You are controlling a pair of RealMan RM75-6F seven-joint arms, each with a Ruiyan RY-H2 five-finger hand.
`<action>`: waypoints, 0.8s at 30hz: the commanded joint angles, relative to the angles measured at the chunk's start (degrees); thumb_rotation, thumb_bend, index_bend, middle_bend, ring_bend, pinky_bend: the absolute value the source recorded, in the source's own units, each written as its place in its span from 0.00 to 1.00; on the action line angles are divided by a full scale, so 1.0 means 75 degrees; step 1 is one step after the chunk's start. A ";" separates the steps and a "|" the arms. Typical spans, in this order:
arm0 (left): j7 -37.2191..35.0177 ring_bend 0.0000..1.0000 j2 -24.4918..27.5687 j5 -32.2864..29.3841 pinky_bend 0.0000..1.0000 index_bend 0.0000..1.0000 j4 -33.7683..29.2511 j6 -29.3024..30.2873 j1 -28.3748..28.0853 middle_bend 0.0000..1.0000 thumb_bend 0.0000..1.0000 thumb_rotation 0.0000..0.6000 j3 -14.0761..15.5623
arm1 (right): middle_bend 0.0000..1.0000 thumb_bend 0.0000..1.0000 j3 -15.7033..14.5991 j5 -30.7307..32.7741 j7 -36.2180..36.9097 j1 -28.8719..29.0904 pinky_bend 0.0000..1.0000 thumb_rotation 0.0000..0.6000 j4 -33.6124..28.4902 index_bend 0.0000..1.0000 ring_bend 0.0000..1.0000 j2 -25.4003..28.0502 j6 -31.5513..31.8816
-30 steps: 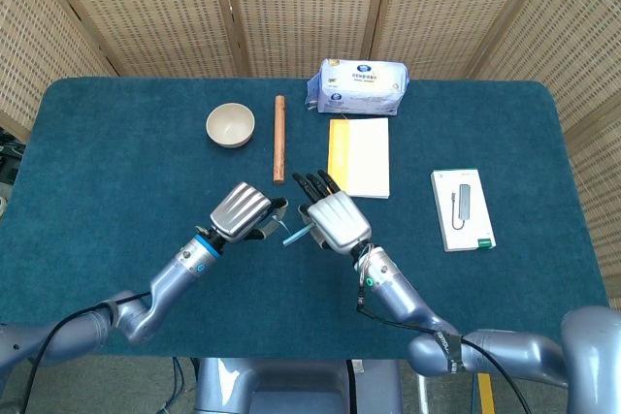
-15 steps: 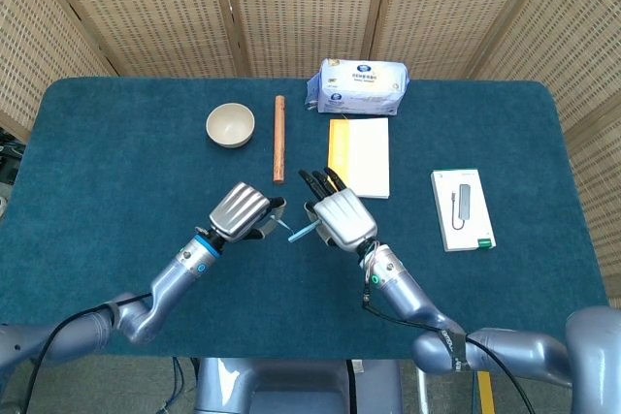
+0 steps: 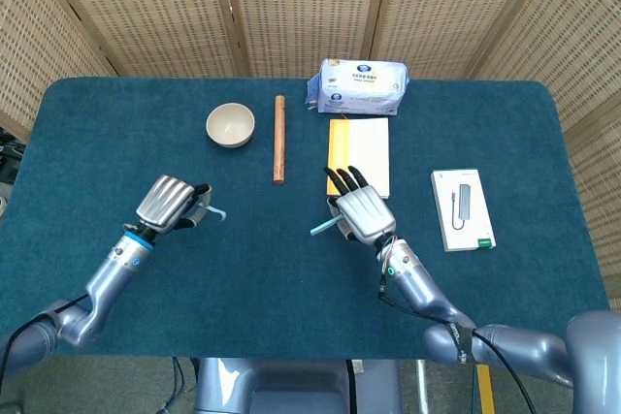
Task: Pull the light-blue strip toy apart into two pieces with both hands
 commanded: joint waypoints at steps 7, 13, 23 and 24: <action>0.0156 0.80 0.0149 0.0124 0.77 0.61 0.0672 0.0222 0.0231 0.49 0.03 1.00 0.0171 | 0.00 0.08 -0.0020 0.0117 0.0211 -0.0059 0.00 1.00 0.0679 0.33 0.00 -0.0379 -0.0077; 0.1003 0.40 0.0239 -0.0178 0.54 0.28 0.0384 0.0274 0.0416 0.17 0.00 1.00 0.0033 | 0.00 0.00 0.0038 0.0357 0.0074 -0.0206 0.00 1.00 0.0259 0.00 0.00 -0.0075 0.0012; 0.1943 0.03 0.1386 -0.1017 0.09 0.00 -0.1635 0.0695 0.1153 0.00 0.00 1.00 -0.0201 | 0.00 0.00 -0.0343 -0.0811 0.0668 -0.1178 0.00 1.00 -0.1031 0.00 0.00 0.1189 0.1240; 0.2151 0.00 0.1581 -0.1166 0.05 0.00 -0.1983 0.0820 0.1317 0.00 0.00 1.00 -0.0199 | 0.00 0.00 -0.0447 -0.1055 0.0785 -0.1342 0.00 1.00 -0.1061 0.00 0.00 0.1340 0.1456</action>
